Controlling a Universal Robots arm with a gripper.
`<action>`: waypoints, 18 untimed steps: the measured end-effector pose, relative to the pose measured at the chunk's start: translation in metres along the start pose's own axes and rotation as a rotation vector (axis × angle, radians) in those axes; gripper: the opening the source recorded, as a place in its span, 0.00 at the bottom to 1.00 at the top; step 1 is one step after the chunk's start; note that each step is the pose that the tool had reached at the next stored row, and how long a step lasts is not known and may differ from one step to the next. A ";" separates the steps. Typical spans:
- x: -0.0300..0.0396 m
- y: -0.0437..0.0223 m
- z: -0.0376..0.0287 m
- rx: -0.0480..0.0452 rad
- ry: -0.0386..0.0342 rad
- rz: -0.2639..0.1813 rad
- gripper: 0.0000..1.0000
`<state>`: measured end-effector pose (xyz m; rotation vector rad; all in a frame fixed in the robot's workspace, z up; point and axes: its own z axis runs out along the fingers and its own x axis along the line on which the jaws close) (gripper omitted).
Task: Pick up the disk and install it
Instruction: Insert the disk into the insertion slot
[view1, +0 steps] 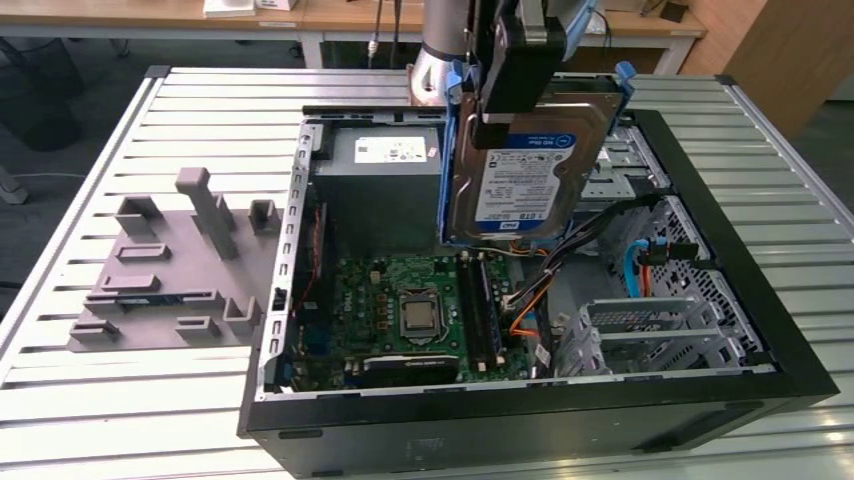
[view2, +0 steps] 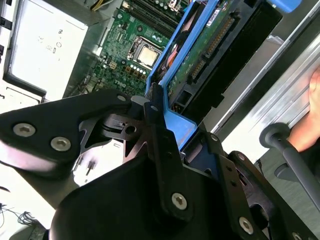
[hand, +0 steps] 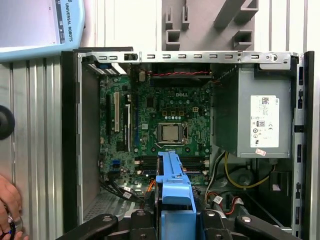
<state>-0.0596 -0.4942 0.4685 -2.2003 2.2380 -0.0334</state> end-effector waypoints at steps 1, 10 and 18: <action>0.0000 -0.0006 0.0000 0.0000 0.0000 0.000 0.36; 0.0019 -0.0085 0.0004 -0.0002 0.0000 0.000 0.36; 0.0175 -0.0090 0.0018 -0.0002 0.0000 0.000 0.36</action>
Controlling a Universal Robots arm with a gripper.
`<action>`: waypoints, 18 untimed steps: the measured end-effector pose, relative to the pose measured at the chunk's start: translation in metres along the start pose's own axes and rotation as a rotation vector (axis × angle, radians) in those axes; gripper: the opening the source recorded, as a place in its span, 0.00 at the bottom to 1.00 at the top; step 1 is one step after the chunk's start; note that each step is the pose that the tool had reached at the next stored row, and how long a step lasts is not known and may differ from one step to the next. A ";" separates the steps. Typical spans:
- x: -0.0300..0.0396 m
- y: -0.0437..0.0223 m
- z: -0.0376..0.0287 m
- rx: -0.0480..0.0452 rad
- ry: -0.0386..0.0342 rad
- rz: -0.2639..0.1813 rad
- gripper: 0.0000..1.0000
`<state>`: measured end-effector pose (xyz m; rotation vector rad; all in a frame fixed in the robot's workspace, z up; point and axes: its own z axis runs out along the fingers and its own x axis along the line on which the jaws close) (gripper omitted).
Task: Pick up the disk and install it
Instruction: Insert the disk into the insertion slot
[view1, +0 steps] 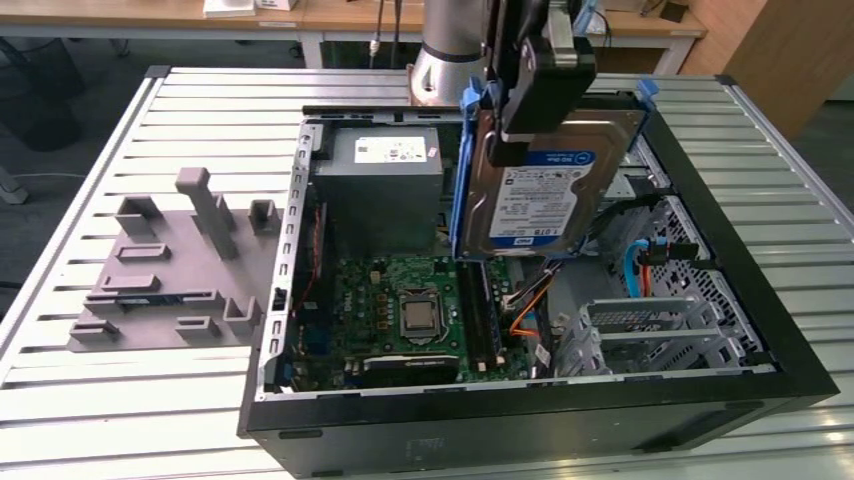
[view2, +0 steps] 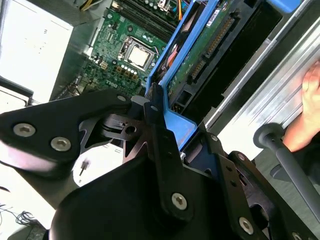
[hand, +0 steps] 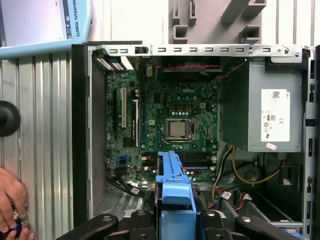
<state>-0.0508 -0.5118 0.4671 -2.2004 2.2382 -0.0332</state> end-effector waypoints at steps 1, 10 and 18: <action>0.0018 -0.0001 0.0001 -0.0001 0.0001 0.000 0.36; 0.0062 -0.0117 0.0025 -0.0001 0.0001 0.000 0.36; 0.0184 -0.0143 0.0054 -0.0001 0.0000 0.000 0.36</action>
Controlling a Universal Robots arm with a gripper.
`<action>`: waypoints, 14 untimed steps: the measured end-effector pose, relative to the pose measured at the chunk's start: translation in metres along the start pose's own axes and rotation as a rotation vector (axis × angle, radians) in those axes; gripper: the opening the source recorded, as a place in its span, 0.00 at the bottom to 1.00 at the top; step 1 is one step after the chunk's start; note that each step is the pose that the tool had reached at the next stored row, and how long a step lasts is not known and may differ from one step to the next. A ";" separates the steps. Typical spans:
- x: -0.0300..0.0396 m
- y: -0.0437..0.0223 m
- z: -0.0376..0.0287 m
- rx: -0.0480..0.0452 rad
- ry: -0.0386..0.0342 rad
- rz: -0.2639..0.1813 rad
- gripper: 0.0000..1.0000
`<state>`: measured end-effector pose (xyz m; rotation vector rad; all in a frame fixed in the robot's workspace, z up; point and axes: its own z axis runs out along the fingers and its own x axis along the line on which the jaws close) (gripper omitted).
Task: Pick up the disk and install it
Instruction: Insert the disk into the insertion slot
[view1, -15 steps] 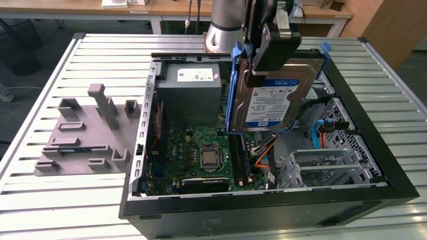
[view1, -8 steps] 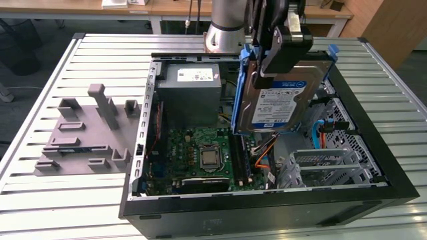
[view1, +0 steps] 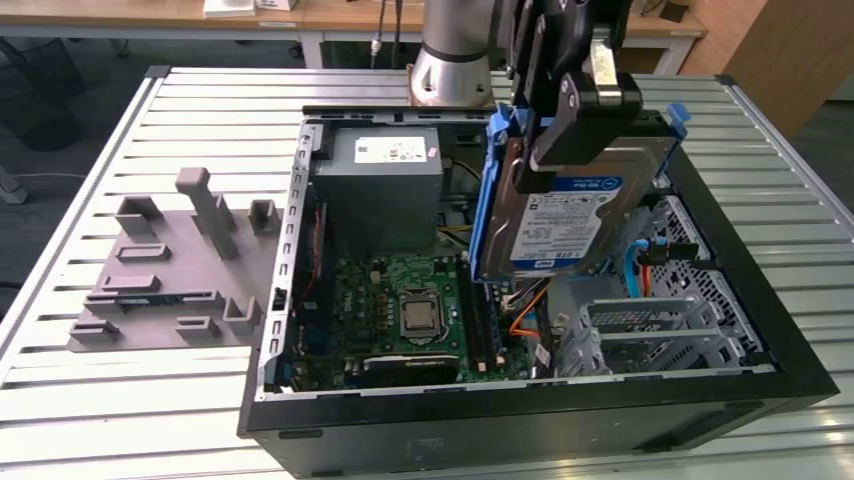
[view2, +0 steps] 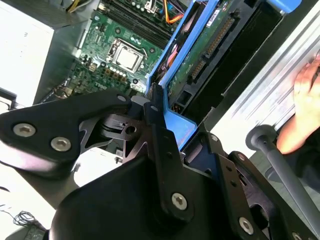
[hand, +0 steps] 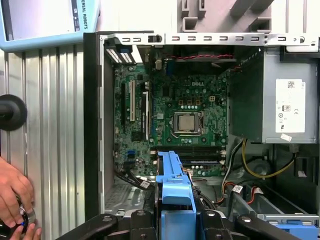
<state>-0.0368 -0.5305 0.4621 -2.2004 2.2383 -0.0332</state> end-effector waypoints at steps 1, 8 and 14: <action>0.0012 -0.0003 0.0004 0.0001 -0.0001 0.000 0.36; 0.0041 -0.0107 0.0029 -0.0010 0.0000 0.000 0.36; 0.0116 -0.0150 0.0054 -0.0012 0.0001 0.000 0.36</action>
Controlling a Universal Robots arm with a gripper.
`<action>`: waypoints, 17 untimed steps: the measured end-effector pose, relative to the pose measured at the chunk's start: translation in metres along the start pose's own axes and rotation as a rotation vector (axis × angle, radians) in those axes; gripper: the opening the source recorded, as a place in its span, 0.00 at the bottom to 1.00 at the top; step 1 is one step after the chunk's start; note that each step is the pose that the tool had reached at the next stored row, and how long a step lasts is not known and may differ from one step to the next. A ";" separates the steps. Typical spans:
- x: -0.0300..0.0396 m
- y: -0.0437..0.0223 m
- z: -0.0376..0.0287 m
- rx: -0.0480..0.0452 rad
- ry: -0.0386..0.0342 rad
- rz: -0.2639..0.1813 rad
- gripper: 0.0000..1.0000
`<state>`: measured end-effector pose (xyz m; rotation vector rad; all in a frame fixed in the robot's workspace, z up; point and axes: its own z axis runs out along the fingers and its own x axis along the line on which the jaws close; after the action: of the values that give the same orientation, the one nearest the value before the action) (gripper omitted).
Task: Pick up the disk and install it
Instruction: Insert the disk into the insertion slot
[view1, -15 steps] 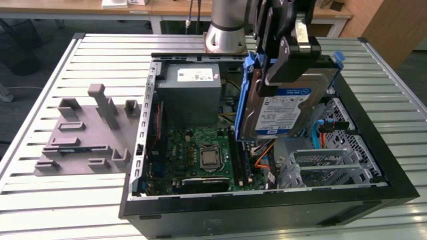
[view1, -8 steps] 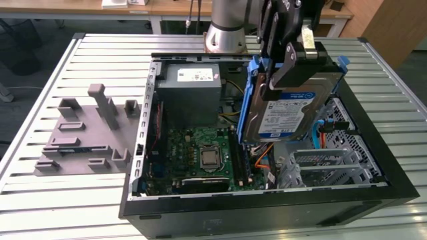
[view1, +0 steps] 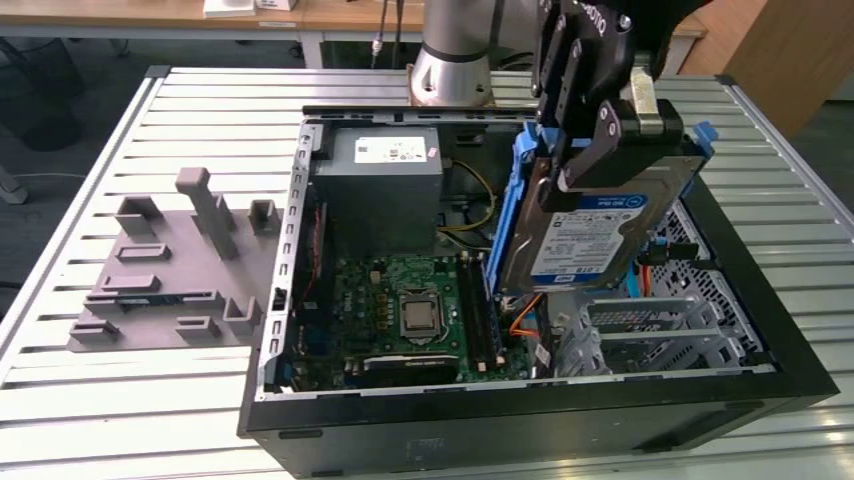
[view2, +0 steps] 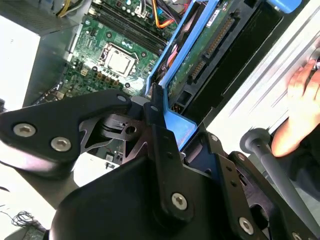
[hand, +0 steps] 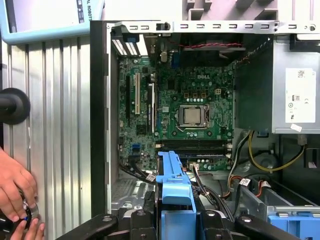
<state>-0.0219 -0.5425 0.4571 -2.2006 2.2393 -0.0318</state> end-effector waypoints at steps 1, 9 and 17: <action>0.0022 -0.0002 0.0005 0.0000 -0.0001 0.000 0.36; 0.0052 -0.0133 0.0035 -0.0006 -0.0001 0.000 0.36; 0.0052 -0.0168 0.0040 -0.0009 0.0000 0.000 0.36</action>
<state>-0.0051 -0.5480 0.4534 -2.2006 2.2403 -0.0308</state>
